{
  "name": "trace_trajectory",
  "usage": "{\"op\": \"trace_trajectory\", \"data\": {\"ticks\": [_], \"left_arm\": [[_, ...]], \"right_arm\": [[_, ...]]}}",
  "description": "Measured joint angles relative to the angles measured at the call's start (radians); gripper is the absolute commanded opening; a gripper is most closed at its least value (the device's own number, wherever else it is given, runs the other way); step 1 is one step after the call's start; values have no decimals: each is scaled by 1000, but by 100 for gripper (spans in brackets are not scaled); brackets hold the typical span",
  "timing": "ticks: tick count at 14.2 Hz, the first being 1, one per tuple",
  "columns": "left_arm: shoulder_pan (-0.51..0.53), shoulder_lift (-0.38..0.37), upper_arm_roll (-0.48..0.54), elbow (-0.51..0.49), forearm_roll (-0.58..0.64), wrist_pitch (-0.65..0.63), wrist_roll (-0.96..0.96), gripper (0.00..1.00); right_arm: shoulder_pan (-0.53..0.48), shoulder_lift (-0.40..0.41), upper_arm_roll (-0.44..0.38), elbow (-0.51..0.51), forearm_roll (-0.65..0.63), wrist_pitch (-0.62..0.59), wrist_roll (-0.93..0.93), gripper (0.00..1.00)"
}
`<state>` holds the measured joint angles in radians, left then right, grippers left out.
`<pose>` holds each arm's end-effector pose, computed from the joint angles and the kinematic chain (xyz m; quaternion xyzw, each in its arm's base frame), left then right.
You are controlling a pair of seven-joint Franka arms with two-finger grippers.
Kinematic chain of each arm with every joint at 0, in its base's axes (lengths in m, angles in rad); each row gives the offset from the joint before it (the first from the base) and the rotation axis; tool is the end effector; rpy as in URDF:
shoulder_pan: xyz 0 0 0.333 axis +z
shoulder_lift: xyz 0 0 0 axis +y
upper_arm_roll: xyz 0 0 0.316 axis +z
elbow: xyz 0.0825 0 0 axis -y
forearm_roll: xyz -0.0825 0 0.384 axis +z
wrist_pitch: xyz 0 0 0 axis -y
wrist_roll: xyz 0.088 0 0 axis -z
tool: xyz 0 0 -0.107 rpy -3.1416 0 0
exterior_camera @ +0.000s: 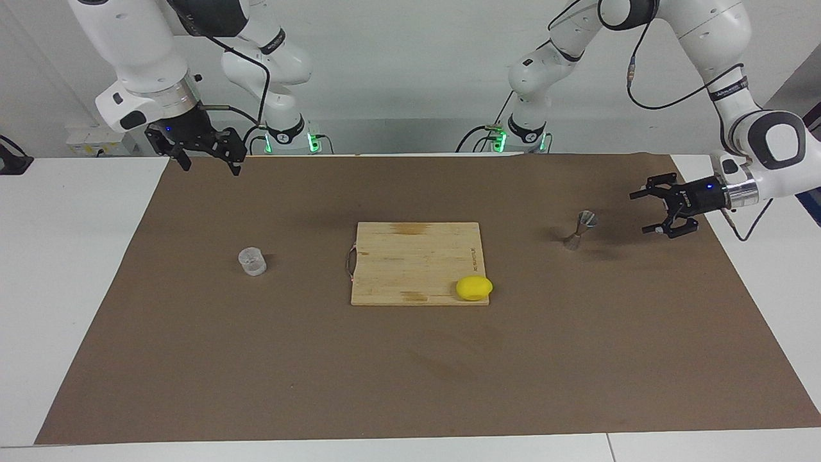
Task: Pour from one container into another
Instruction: 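Lower the open left gripper around the metal cup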
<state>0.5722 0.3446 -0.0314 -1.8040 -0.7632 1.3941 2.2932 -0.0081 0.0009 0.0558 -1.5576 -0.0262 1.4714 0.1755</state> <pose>0.5228 0.2180 0.3527 0.6072 -0.6146 0.3131 0.3945 0.5436 0.0229 0.6219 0.9969 -0.0645 -0.0418 0.0178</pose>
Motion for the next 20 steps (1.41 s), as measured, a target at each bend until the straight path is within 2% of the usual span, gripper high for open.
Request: {"op": "trace_trajectory", "data": {"ticks": [4,8,13,20], "left_arm": [[49,58,0,-130,-93,-3,110,100],[32,52,-19,-265,-223,-11,164,100],[10,34,-20,-277,-281,-11,186,100],[3,28,-21,-277,-302,9,232,100]], "right_arm": [[0,0,0,0,0,0,0,100],[0,0,0,0,0,0,0,100],[0,0,0,0,0,0,0,100],[0,0,0,0,0,0,0,100]]}}
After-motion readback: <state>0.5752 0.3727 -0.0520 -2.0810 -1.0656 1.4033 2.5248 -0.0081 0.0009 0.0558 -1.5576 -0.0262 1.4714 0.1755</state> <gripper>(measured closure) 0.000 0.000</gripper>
